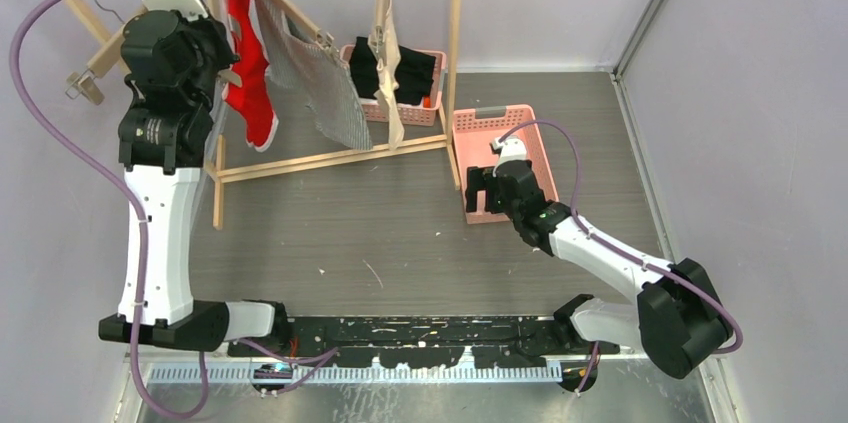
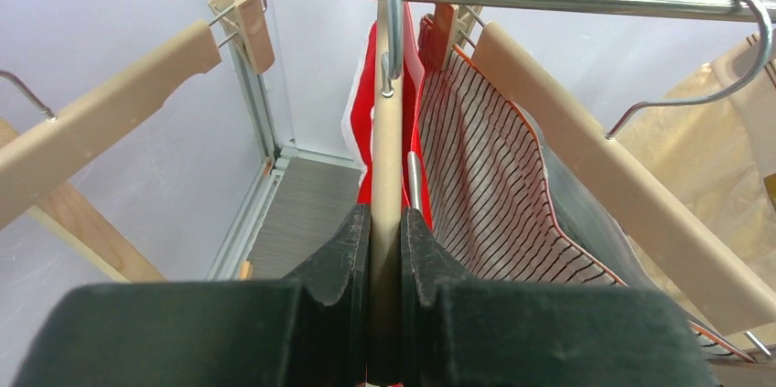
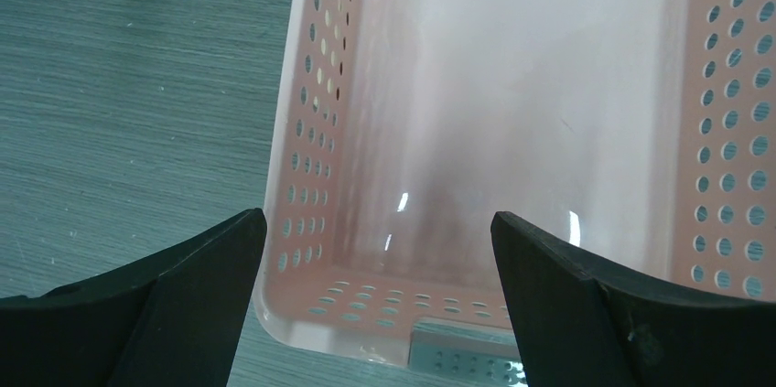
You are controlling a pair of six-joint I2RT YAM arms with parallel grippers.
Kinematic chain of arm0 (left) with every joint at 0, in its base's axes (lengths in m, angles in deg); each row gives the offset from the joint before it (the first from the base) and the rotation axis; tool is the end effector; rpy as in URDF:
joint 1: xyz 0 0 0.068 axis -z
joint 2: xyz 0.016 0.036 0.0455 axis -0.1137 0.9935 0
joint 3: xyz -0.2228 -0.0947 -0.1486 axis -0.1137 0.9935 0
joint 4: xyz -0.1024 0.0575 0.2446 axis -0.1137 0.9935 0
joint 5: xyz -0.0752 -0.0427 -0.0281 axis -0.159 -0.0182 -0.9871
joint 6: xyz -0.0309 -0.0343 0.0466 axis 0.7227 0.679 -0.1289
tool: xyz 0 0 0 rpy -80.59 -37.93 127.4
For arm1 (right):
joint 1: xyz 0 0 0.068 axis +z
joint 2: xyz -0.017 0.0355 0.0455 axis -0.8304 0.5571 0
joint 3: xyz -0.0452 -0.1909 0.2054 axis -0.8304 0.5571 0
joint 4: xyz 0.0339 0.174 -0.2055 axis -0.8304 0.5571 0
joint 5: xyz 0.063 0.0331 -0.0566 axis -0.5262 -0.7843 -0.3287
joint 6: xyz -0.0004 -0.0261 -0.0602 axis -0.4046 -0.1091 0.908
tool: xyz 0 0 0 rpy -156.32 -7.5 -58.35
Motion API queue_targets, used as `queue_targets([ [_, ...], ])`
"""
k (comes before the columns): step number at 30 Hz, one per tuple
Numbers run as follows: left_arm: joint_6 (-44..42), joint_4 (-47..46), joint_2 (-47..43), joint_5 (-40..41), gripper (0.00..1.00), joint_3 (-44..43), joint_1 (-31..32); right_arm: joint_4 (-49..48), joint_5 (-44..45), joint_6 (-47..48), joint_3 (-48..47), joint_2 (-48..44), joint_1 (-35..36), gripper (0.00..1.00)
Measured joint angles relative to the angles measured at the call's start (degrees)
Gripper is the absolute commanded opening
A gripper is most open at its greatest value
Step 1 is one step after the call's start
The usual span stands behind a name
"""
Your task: Remove the underwear clipped to the hanger
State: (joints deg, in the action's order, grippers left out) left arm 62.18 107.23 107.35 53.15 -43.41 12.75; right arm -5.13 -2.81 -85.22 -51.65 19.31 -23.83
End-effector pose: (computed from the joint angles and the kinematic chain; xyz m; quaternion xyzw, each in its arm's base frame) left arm 0.2489 -0.0120 0.5715 -0.0956 0.7029 0.0351 0.7040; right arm 0.2314 0.1325 0.2136 -0.0747 0.8730 0.0985 0.4719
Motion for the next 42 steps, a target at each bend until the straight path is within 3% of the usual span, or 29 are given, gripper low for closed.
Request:
queue_targets([
  [12,-1.53,3.48,-6.82,0.52,0.00,2.86,0.00,-1.11,-2.62,0.02,0.00,1.88,0.02,1.00],
  [26,-1.42,7.41,-20.28,0.31,0.00,19.67,0.00,-1.16,-2.84,0.04,0.00,-1.14,0.20,1.00],
  [35,0.61,14.32,-36.11,-9.86,0.00,37.33,-0.02,-0.07,-3.58,0.00,-2.45,-3.08,0.20,1.00],
  [42,1.18,23.71,-47.47,-21.18,0.00,44.30,-0.02,-1.88,-8.11,-0.20,-7.10,-1.03,0.20,1.00],
])
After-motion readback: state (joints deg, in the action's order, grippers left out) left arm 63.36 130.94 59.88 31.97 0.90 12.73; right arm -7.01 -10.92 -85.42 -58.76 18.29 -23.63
